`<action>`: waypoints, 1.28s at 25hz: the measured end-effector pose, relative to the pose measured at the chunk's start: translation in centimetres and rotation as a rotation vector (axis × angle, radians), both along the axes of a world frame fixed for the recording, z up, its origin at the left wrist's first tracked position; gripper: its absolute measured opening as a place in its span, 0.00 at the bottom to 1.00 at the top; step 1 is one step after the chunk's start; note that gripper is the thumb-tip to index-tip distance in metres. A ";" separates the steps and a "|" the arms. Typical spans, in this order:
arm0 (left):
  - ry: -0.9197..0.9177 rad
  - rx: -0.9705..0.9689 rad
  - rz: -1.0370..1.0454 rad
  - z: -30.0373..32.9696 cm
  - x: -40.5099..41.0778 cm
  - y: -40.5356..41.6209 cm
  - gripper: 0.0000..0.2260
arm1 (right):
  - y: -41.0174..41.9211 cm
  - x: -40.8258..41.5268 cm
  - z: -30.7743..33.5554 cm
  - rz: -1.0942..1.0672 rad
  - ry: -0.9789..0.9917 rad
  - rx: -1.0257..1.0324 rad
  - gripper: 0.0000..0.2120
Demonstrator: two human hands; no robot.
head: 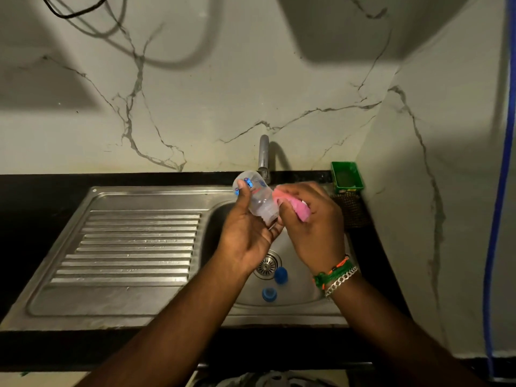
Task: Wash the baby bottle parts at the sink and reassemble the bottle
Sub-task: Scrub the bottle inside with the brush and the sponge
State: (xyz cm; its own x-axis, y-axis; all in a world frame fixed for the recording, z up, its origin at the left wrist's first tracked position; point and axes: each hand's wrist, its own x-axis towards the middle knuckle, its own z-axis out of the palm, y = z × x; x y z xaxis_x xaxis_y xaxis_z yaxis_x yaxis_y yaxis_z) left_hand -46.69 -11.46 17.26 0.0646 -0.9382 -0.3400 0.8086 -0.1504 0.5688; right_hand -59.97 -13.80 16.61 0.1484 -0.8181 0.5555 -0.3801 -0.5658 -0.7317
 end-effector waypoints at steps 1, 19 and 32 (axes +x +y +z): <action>0.005 -0.004 0.001 0.0 0.1 -0.1 0.24 | 0.0 -0.1 0.0 0.036 -0.004 -0.009 0.10; -0.049 0.009 0.172 -0.9 -1.0 -3.5 0.25 | -4.2 -1.7 -1.4 0.083 -0.139 0.181 0.08; -0.103 0.077 0.162 -0.7 -0.6 -5.6 0.27 | -5.5 -2.6 -2.3 0.150 -0.072 0.179 0.08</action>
